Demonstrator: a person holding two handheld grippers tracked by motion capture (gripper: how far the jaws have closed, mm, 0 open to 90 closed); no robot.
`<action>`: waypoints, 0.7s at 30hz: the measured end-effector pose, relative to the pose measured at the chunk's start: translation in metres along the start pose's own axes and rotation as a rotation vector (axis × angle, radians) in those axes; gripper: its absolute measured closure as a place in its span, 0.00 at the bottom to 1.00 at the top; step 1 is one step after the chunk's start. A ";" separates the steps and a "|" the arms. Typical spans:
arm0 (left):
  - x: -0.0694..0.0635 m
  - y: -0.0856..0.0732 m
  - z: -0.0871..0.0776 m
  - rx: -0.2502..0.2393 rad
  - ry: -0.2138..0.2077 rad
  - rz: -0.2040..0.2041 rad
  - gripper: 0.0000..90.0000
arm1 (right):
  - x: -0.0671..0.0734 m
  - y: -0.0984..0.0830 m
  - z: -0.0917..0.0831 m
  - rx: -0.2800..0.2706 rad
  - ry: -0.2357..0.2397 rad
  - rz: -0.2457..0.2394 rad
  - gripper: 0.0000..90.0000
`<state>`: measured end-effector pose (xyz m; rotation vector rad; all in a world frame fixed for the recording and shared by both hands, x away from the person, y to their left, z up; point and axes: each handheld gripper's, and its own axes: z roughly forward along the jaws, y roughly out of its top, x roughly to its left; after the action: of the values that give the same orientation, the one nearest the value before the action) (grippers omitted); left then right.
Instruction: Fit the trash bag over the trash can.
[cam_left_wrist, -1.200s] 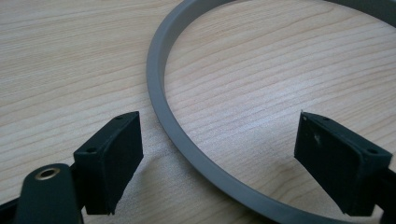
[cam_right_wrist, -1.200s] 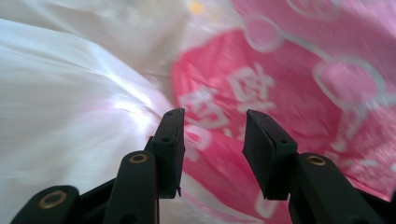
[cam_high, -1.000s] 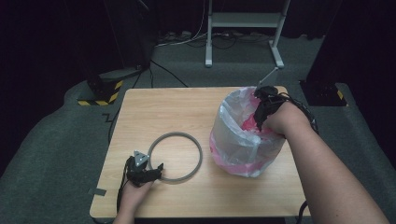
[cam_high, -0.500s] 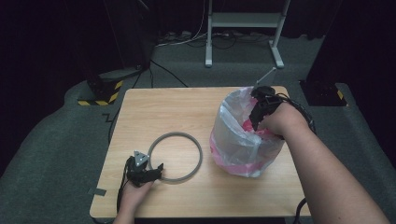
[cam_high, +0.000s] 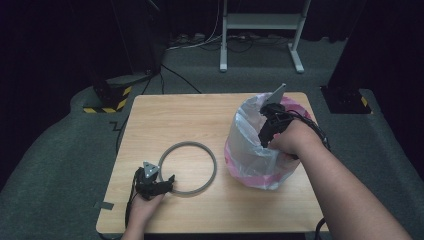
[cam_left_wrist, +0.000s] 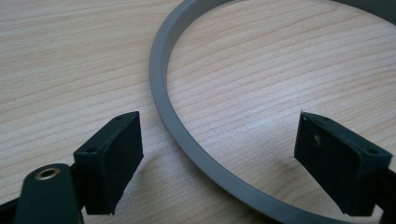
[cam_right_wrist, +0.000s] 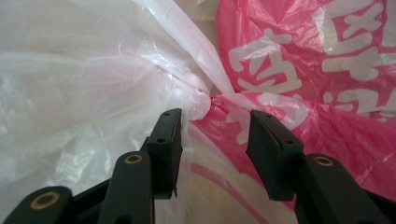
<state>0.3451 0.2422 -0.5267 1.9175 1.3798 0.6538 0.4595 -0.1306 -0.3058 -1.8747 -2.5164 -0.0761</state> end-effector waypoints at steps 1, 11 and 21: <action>0.000 0.000 0.000 0.000 0.000 0.000 0.17 | 0.000 0.001 -0.002 -0.006 -0.001 -0.005 0.60; 0.000 0.000 0.000 0.003 -0.001 0.004 0.17 | -0.008 0.005 -0.037 -0.100 -0.022 0.017 0.60; 0.000 0.000 0.000 0.008 -0.002 0.007 0.17 | -0.029 0.006 -0.051 -0.126 -0.039 0.046 0.62</action>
<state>0.3453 0.2417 -0.5265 1.9290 1.3773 0.6502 0.4726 -0.1583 -0.2555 -1.9975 -2.5486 -0.2042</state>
